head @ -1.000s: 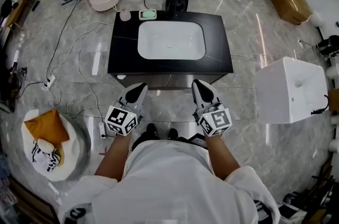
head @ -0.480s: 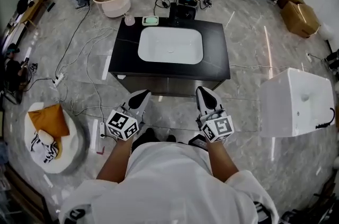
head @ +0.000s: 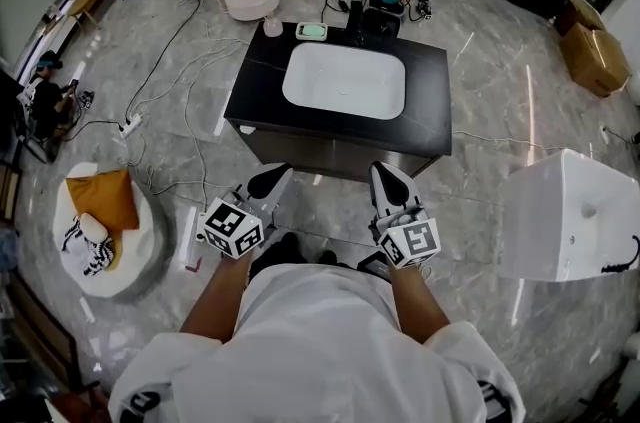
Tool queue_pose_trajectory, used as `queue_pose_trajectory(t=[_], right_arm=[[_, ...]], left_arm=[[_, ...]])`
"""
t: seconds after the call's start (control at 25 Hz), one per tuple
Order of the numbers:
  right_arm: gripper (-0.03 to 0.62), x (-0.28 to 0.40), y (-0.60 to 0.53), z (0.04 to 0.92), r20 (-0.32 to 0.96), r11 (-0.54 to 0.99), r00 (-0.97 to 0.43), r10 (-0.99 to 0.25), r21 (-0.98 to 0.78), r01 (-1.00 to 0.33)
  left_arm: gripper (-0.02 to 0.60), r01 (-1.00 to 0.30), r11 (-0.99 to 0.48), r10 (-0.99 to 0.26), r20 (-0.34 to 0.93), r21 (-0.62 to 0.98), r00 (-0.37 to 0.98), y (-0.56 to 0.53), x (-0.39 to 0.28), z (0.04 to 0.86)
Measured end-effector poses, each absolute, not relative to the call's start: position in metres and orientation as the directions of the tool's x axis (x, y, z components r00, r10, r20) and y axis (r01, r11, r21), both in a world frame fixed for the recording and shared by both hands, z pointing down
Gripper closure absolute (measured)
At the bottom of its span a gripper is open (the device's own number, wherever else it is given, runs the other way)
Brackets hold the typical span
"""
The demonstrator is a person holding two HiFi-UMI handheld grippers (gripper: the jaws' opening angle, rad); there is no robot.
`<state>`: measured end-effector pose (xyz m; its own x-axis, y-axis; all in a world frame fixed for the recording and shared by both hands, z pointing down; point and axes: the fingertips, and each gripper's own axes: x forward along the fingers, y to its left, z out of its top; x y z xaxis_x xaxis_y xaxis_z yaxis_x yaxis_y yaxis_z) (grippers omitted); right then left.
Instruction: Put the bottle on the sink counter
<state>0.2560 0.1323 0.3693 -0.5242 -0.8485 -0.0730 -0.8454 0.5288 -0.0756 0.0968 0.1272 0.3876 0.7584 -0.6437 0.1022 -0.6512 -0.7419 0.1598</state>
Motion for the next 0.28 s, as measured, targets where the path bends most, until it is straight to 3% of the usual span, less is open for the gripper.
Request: queue_pose_trajectory(t=[0.28], right_arm=[[0.58,0.2507,0.1304,0.3667,-0.077,0.552,-0.547,-0.833,-0.075,-0.83]], left_arm=[[0.563,-0.661,-0.73,-0.653,0.107,0.174,0.75,0.1329,0.0919,0.3903]])
